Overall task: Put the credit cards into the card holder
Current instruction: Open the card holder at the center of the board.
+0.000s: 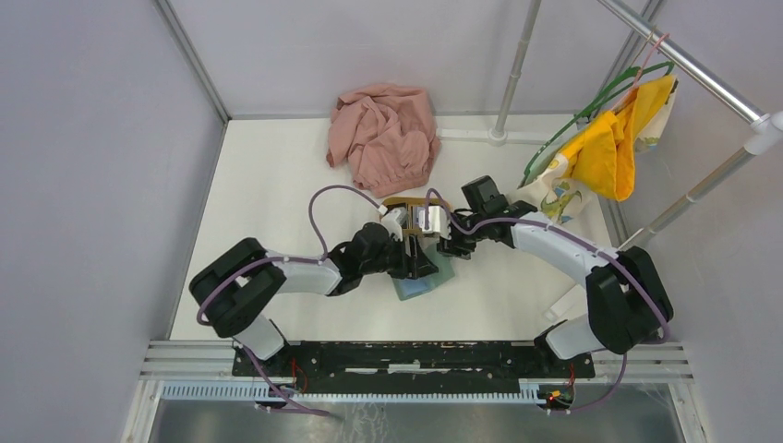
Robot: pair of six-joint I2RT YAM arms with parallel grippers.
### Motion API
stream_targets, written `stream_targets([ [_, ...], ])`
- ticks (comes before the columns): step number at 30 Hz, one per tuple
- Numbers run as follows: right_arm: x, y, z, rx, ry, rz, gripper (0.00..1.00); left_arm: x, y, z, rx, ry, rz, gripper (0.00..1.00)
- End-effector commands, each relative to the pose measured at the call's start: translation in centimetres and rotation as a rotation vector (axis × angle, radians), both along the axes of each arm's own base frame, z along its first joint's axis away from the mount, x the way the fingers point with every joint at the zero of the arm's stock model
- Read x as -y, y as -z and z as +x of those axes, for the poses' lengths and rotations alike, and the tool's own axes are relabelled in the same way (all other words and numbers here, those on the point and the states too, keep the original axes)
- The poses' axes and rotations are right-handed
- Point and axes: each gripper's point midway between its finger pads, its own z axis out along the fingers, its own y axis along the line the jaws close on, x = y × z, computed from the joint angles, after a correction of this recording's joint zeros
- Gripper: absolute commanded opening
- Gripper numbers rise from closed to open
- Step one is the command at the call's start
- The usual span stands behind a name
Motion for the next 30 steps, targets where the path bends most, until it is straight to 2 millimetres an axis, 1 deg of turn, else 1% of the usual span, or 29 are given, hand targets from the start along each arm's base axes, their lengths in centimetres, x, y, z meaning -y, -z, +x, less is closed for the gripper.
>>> stream_targets([
  [1, 0.1, -4.3, 2.1, 0.084, 0.130, 0.130, 0.59, 3.2, -1.4, 0.4, 0.033, 0.081, -0.083, 0.69],
  [2, 0.1, -5.2, 2.4, 0.093, 0.149, 0.169, 0.59, 3.7, -1.3, 0.4, 0.029, 0.092, -0.090, 0.69],
  [4, 0.3, -6.3, 2.2, 0.095, 0.159, 0.242, 0.59, 4.7, -1.1, 0.3, 0.020, 0.112, -0.096, 0.69],
  [6, 0.1, -7.3, 1.4, 0.079, 0.133, 0.318, 0.59, 5.4, -1.0, 0.3, 0.018, 0.123, -0.096, 0.68],
  [7, -0.3, -8.0, 0.4, 0.059, 0.080, 0.369, 0.59, 5.6, -0.8, 0.2, 0.015, 0.126, -0.092, 0.68],
  [9, -1.1, -8.6, -1.9, 0.017, -0.035, 0.455, 0.58, 5.9, -0.3, 0.3, 0.004, 0.123, -0.078, 0.68],
  [11, -1.6, -8.3, -4.5, -0.024, -0.157, 0.507, 0.55, 6.0, 0.2, 0.5, -0.007, 0.116, -0.065, 0.64],
  [13, -1.8, -7.8, -5.6, -0.023, -0.232, 0.526, 0.47, 6.0, 0.8, 0.7, -0.020, 0.103, -0.052, 0.56],
  [17, -1.6, -6.9, -5.1, -0.031, -0.224, 0.488, 0.32, 6.1, 1.4, 0.6, -0.039, 0.104, -0.046, 0.51],
  [19, -1.5, -6.2, -3.8, -0.036, -0.148, 0.464, 0.23, 6.3, 1.0, 0.3, -0.036, 0.121, -0.058, 0.51],
  [21, -1.1, -5.4, -1.7, -0.042, -0.003, 0.435, 0.15, 6.5, 0.3, -0.2, -0.021, 0.145, -0.068, 0.52],
  [22, -0.8, -4.9, -0.9, -0.039, 0.044, 0.415, 0.14, 6.6, 0.0, -0.5, -0.011, 0.153, -0.071, 0.55],
  [25, -0.5, -3.4, 0.0, -0.082, 0.130, 0.386, 0.11, 6.5, -0.8, -1.4, 0.009, 0.182, -0.080, 0.63],
  [30, -0.2, -0.6, 0.1, -0.155, 0.169, 0.315, 0.09, 6.8, -1.7, -2.5, 0.012, 0.220, -0.116, 0.66],
])
